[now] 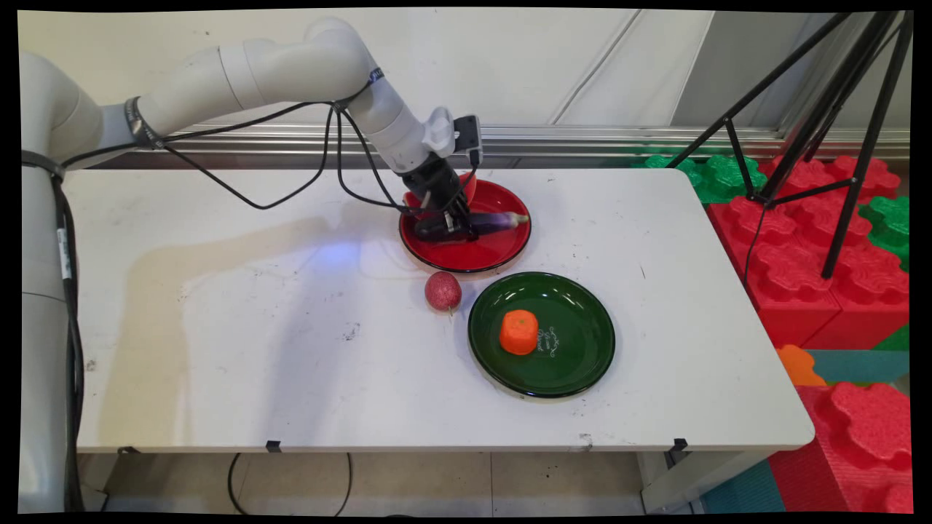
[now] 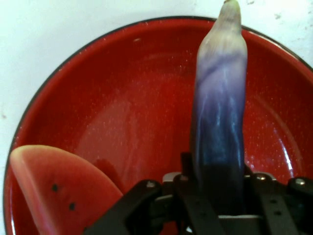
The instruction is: Place the picked object on the table
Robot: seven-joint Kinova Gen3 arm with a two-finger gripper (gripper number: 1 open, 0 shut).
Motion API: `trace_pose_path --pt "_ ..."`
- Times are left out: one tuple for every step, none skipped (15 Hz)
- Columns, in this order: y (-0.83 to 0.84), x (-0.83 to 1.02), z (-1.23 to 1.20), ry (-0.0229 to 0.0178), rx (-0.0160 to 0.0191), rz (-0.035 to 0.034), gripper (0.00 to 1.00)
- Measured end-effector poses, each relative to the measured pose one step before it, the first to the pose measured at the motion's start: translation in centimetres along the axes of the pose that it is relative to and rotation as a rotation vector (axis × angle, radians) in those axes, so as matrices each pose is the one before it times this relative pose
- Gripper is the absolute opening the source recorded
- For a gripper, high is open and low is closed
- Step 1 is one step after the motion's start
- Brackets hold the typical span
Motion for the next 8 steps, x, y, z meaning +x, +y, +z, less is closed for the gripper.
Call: trace_pose_path --pt "0.029 0.006 -0.294 0.00596 0.00115 -0.00339 0.00" --pt "0.067 0.021 -0.397 0.00864 0.00043 -0.00425 0.00" --pt "0.114 0.030 -0.506 0.01075 -0.00015 -0.00357 0.00" --pt "0.116 0.008 -0.492 0.01009 0.00041 -0.00348 0.00" --pt "0.085 -0.018 -0.368 0.00745 0.00078 -0.00255 0.00" --pt "0.131 -0.028 -0.598 0.01179 0.00178 -0.00398 0.00" --pt "0.090 -0.059 -0.432 0.00782 0.00123 -0.00333 0.00" --pt "0.148 -0.082 -0.671 0.01211 0.00181 -0.00399 0.00"
